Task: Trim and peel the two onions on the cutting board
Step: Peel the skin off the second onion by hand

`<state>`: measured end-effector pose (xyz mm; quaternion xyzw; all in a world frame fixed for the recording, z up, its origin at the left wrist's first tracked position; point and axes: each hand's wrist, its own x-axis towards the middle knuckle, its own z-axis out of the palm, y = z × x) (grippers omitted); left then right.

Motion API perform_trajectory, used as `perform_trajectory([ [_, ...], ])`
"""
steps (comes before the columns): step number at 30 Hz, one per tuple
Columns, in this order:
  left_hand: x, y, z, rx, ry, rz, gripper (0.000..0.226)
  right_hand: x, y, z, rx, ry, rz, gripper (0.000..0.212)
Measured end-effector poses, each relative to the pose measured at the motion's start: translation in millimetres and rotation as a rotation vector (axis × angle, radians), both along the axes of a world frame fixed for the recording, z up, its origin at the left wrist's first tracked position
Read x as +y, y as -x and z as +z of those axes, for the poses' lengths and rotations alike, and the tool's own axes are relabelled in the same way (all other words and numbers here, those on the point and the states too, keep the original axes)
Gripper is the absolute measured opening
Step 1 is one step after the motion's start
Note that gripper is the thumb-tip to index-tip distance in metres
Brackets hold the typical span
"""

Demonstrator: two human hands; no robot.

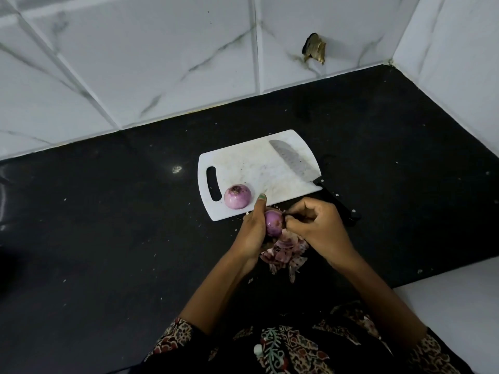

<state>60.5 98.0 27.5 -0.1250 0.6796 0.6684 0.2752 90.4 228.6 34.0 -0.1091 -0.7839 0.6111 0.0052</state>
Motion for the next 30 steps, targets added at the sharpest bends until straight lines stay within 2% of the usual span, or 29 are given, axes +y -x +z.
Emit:
perform_trajectory([
  [5,0,1,3,-0.058,-0.019,0.074,0.057,-4,-3,3,0.018,0.065,0.018,0.004],
  [8,0,1,3,-0.06,-0.014,0.086,0.06,-9,-7,4,0.069,0.029,0.077,0.014],
  [11,1,1,1,-0.025,0.011,0.093,0.061,-11,-7,1,0.113,-0.012,0.055,0.014],
  [16,2,-2,-1,0.077,0.071,0.185,0.061,-18,-8,-4,0.174,0.062,0.002,0.01],
  [22,7,-4,-3,0.137,0.078,0.271,0.05,-28,-11,-7,0.294,-0.244,-0.036,0.003],
  [27,7,-4,-4,0.081,0.003,0.242,0.054,-29,-9,-15,0.265,-0.423,-0.035,0.016],
  [30,8,-4,-5,0.017,-0.074,0.222,0.05,-23,-5,-21,0.19,-0.48,-0.091,0.014],
])
